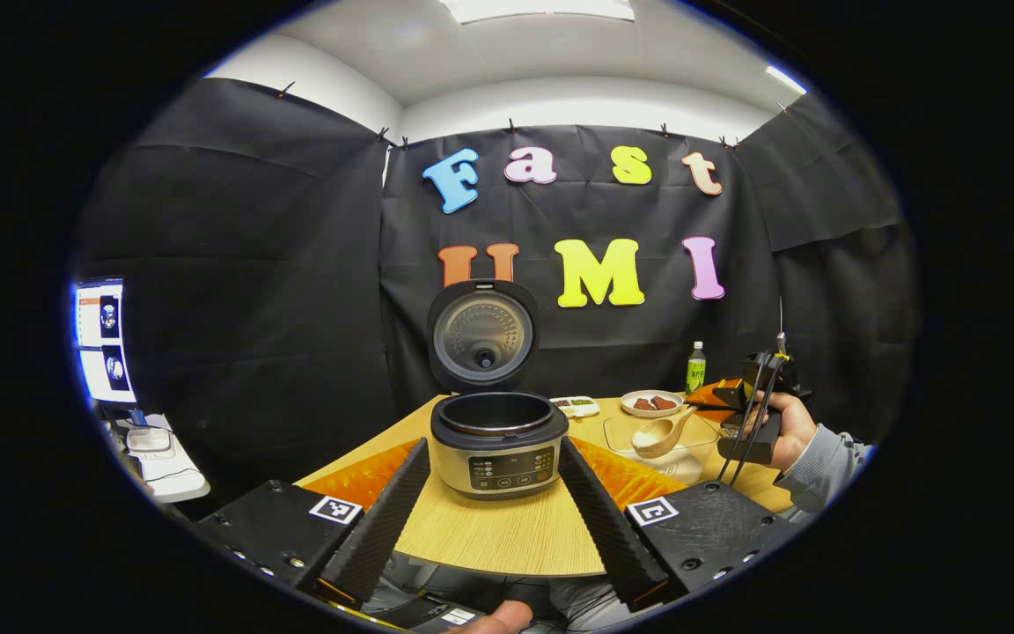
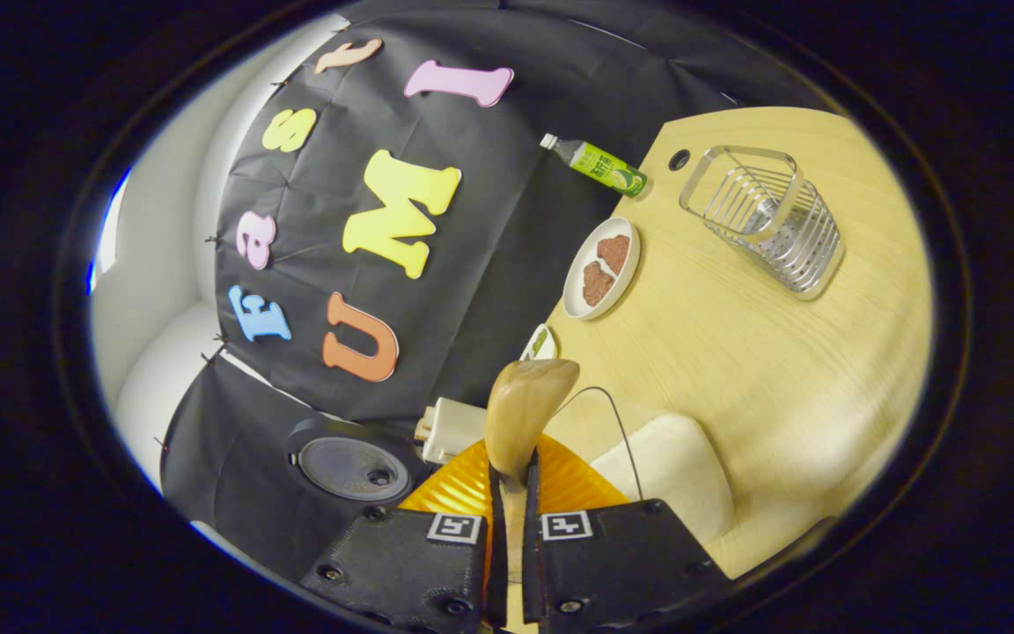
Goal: Close the left gripper, press the button to open the rice cooker; take a wooden spoon from the chopstick holder with the right hand, scoop a spoonful of rice and pour it into the rice cooker, then put the wooden spoon back into the chopstick holder.
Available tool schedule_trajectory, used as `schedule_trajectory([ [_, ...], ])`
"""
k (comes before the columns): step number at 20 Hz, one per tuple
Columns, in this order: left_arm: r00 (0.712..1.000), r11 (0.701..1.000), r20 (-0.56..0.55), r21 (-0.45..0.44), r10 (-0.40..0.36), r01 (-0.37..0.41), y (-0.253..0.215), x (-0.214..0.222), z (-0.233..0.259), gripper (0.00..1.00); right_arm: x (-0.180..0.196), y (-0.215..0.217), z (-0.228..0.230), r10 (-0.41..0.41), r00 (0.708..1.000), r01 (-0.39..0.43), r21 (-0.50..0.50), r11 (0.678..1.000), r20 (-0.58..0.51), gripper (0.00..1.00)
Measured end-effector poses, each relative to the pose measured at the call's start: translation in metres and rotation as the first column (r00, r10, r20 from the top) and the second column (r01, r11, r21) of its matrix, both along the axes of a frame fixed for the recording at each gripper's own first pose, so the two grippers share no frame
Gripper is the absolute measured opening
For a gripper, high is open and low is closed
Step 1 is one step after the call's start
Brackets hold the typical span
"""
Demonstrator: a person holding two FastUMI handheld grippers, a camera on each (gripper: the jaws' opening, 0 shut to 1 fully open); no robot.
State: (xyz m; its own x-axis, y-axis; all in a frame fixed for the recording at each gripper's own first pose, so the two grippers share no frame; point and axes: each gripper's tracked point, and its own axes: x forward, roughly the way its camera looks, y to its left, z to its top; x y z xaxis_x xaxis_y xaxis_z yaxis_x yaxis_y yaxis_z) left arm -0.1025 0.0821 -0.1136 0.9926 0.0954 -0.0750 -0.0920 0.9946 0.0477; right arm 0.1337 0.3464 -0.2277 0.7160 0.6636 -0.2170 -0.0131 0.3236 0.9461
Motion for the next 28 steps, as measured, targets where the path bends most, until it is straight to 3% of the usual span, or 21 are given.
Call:
schedule_trajectory([
  [5, 1.0, 1.0, -0.011, 0.006, -0.013, 0.013, -0.001, 0.0, -0.006, 0.94, 0.0, 0.007, 0.028, 0.0, 0.999, 0.009, 0.168, 0.986, -0.053, 0.11],
  [11, 0.999, 1.0, -0.034, 0.016, -0.002, 0.003, 0.009, 0.0, -0.012, 0.94, -0.008, 0.035, 0.06, 0.088, 0.988, -0.036, 0.369, 0.929, -0.124, 0.11],
  [16, 1.0, 1.0, -0.024, 0.023, 0.012, -0.012, 0.02, -0.003, -0.011, 0.94, -0.009, 0.083, 0.08, 0.129, 0.982, -0.057, 0.437, 0.898, -0.137, 0.11],
  [23, 1.0, 0.999, 0.001, -0.019, 0.028, -0.028, 0.033, -0.008, -0.004, 0.94, 0.0, 0.153, 0.102, 0.148, 0.986, -0.113, 0.337, 0.935, -0.081, 0.11],
  [28, 0.999, 0.999, 0.011, -0.025, 0.035, -0.035, 0.041, -0.013, -0.004, 0.94, 0.004, 0.176, 0.113, 0.126, 0.992, -0.124, 0.15, 0.981, -0.005, 0.11],
])
